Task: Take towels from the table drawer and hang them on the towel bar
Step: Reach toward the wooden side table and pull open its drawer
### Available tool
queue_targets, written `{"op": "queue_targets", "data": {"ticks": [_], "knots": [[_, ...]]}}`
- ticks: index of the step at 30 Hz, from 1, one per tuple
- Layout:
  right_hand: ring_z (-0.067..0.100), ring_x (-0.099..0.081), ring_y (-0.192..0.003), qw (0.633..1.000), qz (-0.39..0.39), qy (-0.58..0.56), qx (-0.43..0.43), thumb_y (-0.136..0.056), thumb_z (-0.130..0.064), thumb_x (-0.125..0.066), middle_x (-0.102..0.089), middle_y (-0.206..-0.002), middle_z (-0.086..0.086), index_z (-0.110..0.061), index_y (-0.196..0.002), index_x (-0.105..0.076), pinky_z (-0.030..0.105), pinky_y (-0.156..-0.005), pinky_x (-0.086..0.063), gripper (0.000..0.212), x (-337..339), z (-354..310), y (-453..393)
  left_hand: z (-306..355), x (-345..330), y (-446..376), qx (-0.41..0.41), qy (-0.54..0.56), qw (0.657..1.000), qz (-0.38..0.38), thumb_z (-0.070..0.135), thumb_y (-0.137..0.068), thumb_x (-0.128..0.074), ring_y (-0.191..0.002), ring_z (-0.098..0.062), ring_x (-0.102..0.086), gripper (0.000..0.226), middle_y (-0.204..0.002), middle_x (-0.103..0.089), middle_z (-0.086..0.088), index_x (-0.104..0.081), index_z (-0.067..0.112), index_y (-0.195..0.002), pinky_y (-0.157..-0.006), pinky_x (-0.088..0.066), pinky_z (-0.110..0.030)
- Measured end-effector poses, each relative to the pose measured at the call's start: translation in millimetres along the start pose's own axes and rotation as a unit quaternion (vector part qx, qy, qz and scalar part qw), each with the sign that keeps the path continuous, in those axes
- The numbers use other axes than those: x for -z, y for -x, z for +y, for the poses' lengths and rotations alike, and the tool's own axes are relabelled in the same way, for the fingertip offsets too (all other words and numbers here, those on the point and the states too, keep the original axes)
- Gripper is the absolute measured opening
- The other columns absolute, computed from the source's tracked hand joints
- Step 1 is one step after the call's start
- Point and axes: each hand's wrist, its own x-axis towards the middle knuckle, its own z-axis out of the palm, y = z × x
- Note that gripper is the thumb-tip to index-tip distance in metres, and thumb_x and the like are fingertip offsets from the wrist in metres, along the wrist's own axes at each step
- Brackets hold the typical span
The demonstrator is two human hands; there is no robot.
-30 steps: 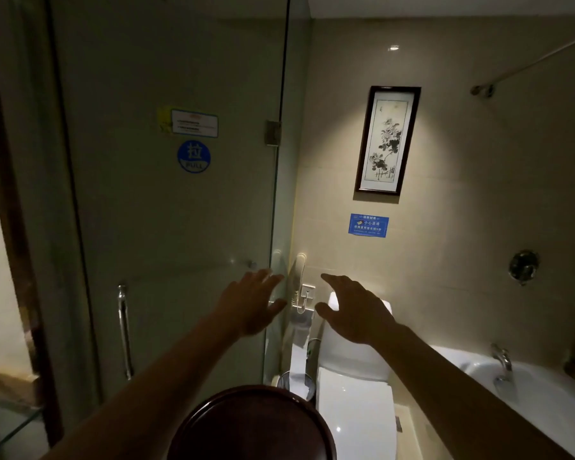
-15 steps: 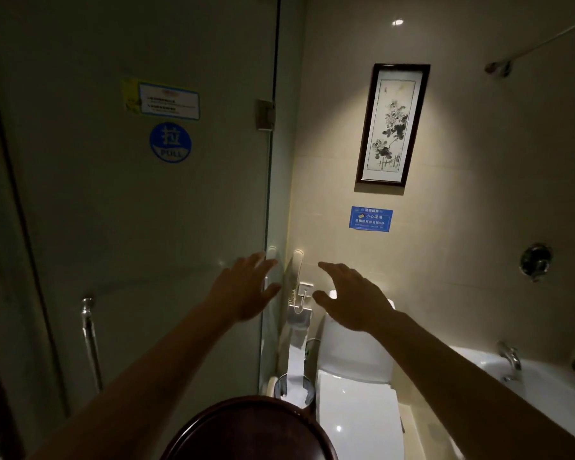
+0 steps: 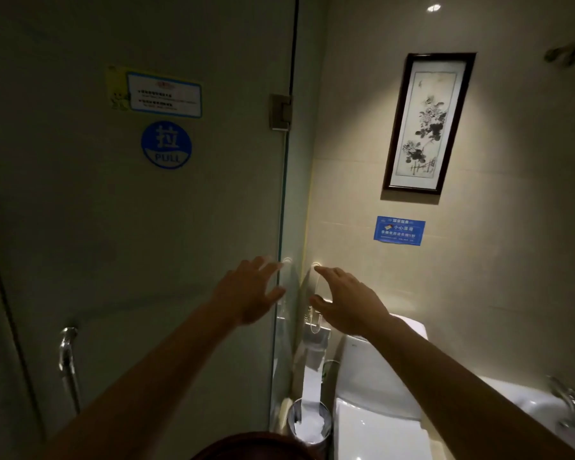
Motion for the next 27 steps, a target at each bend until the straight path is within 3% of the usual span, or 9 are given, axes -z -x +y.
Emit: {"op": "queue_targets", "data": {"ticks": [6, 17, 27], "knots": [[0.027, -0.050, -0.132, 1.000, 0.005, 0.007, -0.009, -0.095, -0.050, -0.058, -0.044, -0.155, 0.004, -0.028, -0.155, -0.027, 0.043, -0.103, -0.047, 0.071, -14, 5, -58, -40, -15, -54, -0.005, -0.014, 1.000, -0.015, 0.052, -0.098, -0.042, -0.147, -0.027, -0.027, 0.062, -0.164, -0.023, -0.004, -0.026, 0.030, -0.154, -0.117, -0.028, -0.049], [0.025, -0.048, -0.135, 0.999, -0.006, 0.030, -0.007, -0.096, -0.050, -0.056, -0.043, -0.155, 0.003, -0.026, -0.155, -0.028, 0.041, -0.105, -0.044, 0.070, -20, 18, -100, -55, -31, -98, -0.007, 0.003, 0.999, -0.033, 0.051, -0.099, -0.041, -0.149, -0.027, -0.023, 0.061, -0.164, -0.022, -0.004, -0.026, 0.030, -0.154, -0.118, -0.025, -0.051], [0.030, -0.049, -0.133, 0.999, -0.010, 0.032, 0.020, -0.094, -0.054, -0.055, -0.044, -0.155, 0.005, -0.028, -0.154, -0.029, 0.047, -0.105, -0.047, 0.071, -28, 13, -38, -29, -27, -24, 0.021, -0.004, 1.000, -0.011, 0.050, -0.099, -0.043, -0.144, -0.029, -0.031, 0.060, -0.162, -0.027, -0.005, -0.030, 0.027, -0.153, -0.115, -0.030, -0.050]]}}
